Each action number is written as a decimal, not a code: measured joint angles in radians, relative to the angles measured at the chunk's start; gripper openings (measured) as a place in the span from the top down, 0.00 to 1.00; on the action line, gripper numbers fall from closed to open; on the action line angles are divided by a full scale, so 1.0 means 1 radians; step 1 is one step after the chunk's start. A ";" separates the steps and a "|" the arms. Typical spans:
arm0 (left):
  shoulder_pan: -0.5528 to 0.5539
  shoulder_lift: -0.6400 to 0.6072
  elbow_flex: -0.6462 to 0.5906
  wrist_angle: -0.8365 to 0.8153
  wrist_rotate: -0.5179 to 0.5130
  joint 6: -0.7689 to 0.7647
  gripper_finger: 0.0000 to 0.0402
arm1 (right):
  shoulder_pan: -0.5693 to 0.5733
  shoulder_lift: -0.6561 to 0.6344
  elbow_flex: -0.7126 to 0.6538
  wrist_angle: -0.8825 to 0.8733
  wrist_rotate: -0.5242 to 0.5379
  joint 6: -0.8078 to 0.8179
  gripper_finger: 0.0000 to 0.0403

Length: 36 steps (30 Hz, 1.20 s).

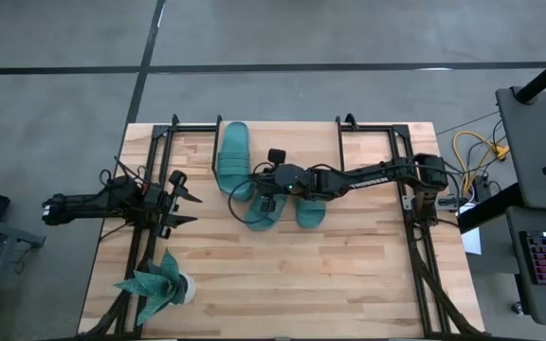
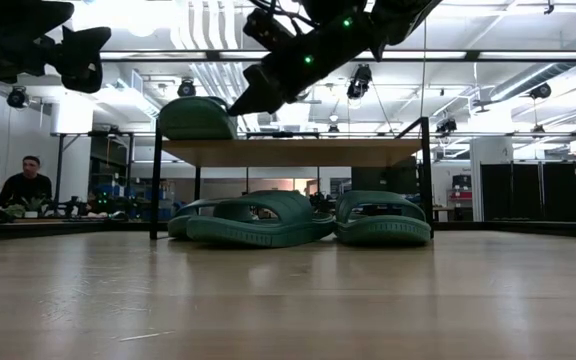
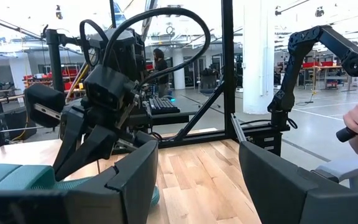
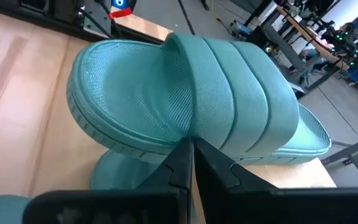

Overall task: Pick and place slides into the shelf
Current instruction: Put the blue slipper on the shelf

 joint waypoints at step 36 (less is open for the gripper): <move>0.000 0.000 0.000 0.000 0.000 0.000 0.47 | -0.116 0.078 0.002 0.130 -0.017 -0.050 0.98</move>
